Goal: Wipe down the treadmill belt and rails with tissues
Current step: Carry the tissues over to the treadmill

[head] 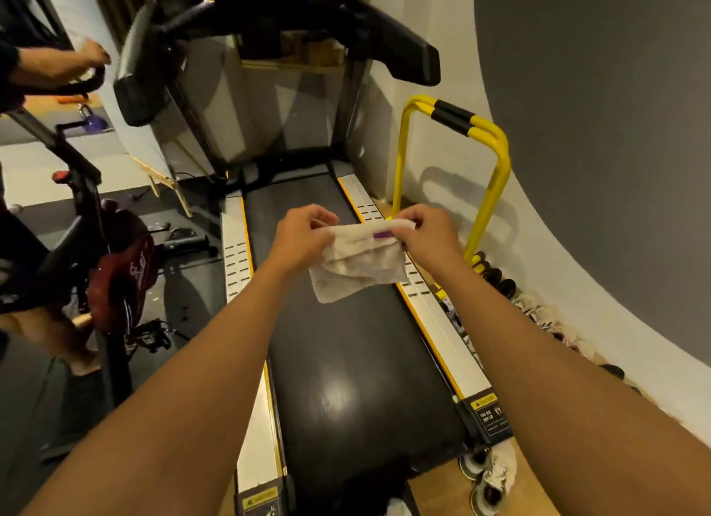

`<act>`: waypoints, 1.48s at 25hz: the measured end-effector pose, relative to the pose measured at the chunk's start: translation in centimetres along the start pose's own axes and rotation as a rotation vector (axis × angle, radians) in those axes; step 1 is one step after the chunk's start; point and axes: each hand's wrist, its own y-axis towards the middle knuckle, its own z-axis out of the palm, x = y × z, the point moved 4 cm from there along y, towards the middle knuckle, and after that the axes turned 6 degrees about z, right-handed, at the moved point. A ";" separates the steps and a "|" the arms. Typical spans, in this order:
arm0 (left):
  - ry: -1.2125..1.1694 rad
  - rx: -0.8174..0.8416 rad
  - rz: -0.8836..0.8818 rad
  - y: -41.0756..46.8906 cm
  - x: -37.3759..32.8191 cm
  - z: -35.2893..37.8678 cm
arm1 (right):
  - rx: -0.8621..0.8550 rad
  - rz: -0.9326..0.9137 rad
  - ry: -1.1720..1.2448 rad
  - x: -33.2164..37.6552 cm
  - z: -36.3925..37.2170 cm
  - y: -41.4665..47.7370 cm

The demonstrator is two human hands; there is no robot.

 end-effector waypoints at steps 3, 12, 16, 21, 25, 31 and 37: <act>0.049 -0.112 -0.050 4.4 0.0 -0.7 | 0.064 -0.057 0.042 1.6 1.3 5.5; 0.119 -0.267 -0.099 17.2 5.2 -3.5 | 0.092 -0.100 0.007 5.4 9.1 19.9; 0.112 -0.303 -0.136 25.5 9.7 -5.8 | 0.157 -0.115 -0.032 8.5 15.4 28.4; 0.118 -0.271 -0.172 35.8 10.3 -11.3 | 0.187 -0.073 -0.073 14.7 19.6 37.1; 0.132 -0.266 -0.172 43.0 8.5 -14.7 | 0.202 -0.048 -0.071 19.4 20.5 43.6; 0.153 -0.262 -0.238 54.1 7.6 -16.1 | 0.238 -0.031 -0.070 23.2 21.0 53.9; 0.185 -0.294 -0.271 64.0 8.2 -16.5 | 0.317 -0.052 -0.022 24.3 23.9 64.7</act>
